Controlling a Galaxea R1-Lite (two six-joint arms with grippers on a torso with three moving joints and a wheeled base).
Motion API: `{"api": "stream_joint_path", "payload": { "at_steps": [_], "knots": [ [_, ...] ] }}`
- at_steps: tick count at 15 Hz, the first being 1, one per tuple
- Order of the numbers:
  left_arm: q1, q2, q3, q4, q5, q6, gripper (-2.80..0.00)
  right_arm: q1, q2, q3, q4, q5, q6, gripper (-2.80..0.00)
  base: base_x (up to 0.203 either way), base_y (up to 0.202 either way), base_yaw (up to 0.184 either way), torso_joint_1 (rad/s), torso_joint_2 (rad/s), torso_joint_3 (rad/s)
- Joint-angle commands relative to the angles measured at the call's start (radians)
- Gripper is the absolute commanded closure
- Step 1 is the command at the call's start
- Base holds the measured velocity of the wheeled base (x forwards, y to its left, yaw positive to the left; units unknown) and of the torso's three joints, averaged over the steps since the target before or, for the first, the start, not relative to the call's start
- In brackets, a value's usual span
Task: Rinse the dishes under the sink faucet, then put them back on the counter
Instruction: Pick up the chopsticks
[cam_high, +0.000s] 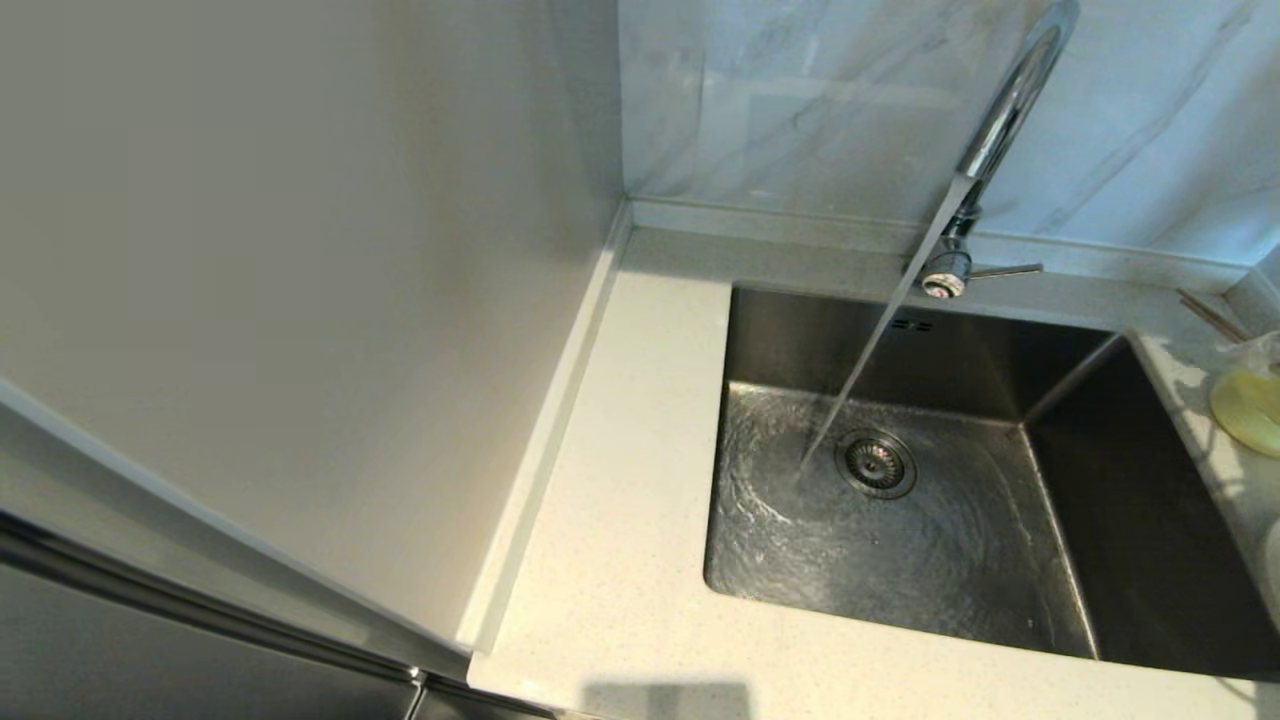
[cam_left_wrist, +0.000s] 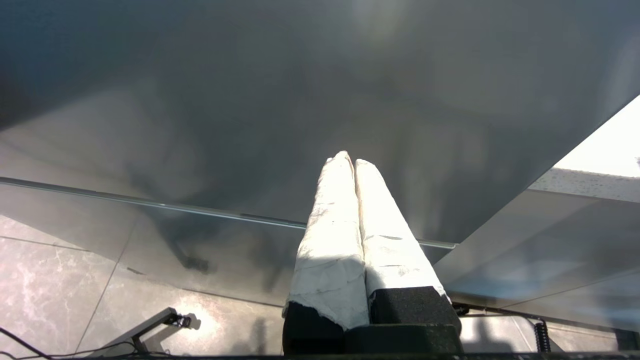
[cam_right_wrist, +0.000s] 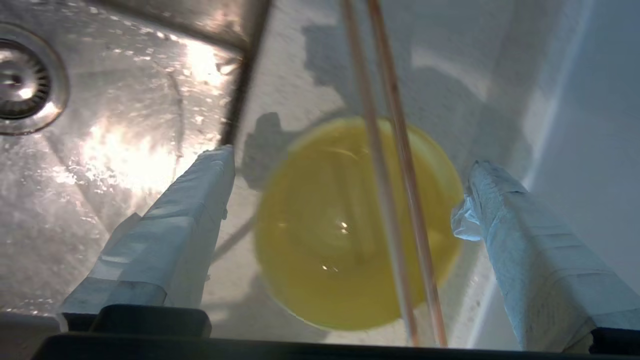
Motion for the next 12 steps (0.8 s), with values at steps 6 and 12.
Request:
{"api": "stream_joint_path", "payload": {
  "at_steps": [6,12],
  "knots": [
    [0.0,0.001,0.0,0.0,0.0,-0.001,0.0,0.094,0.02,0.003,-0.049,-0.009,-0.1,-2.8,0.0,0.0,0.0,0.0,0.0,0.0],
    [0.0,0.0,-0.001,0.0,0.0,-0.002,0.0,0.108,0.089,-0.003,-0.222,-0.101,-0.096,-2.8,0.0,0.0,0.0,0.0,0.0,0.0]
  ]
}}
